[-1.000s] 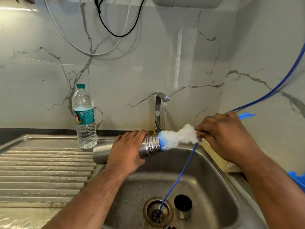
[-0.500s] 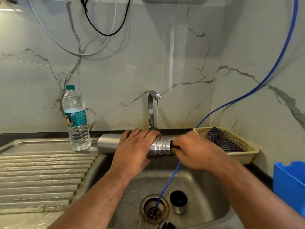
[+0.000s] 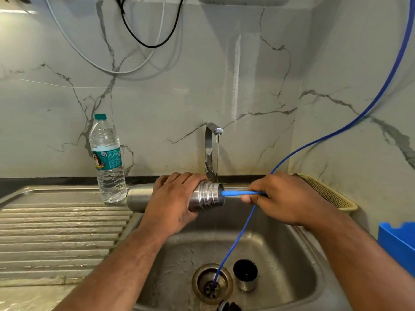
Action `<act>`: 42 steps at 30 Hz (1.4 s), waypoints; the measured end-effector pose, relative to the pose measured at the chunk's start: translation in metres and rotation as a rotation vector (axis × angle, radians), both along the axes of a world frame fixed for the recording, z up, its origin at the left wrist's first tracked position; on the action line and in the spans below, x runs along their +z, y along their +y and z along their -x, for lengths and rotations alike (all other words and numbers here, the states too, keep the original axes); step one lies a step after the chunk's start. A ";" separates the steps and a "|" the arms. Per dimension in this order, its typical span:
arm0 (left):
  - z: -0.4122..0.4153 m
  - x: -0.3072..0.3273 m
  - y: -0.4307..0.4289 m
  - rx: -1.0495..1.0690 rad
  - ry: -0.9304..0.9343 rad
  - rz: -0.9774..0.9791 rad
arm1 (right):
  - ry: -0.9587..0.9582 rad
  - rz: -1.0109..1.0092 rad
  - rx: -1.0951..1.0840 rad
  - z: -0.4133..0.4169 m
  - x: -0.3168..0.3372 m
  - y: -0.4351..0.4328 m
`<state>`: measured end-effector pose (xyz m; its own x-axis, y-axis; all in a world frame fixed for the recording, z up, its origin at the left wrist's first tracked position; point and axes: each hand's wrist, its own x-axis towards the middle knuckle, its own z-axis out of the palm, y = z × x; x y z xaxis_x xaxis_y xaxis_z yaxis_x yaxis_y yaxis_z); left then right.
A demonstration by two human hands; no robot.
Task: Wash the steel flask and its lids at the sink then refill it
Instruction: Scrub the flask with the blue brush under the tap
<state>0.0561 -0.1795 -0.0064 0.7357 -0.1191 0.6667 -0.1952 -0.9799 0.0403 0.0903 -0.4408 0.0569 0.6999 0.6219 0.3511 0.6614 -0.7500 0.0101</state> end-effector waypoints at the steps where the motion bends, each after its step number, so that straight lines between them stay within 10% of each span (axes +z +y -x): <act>1: 0.000 0.002 -0.001 0.003 -0.020 -0.029 | 0.142 -0.067 0.029 -0.005 -0.003 -0.004; 6: 0.003 0.009 0.005 0.037 -0.085 -0.118 | 1.038 -0.380 0.093 -0.012 -0.018 -0.012; 12: 0.006 0.007 0.005 0.083 0.010 0.001 | -0.286 0.013 -0.008 0.000 -0.013 0.024; 15: 0.007 0.007 0.006 0.075 0.079 0.045 | -0.530 0.017 0.077 0.007 -0.014 0.028; 22: 0.005 0.006 -0.004 0.046 0.077 0.086 | -0.532 -0.042 0.066 0.004 -0.007 0.030; 29: 0.004 0.007 0.000 0.070 0.038 0.100 | -0.072 0.121 -0.123 0.010 0.066 -0.025; 42: 0.001 0.006 0.010 0.122 0.050 -0.033 | -0.192 -0.074 -0.027 -0.021 0.004 -0.008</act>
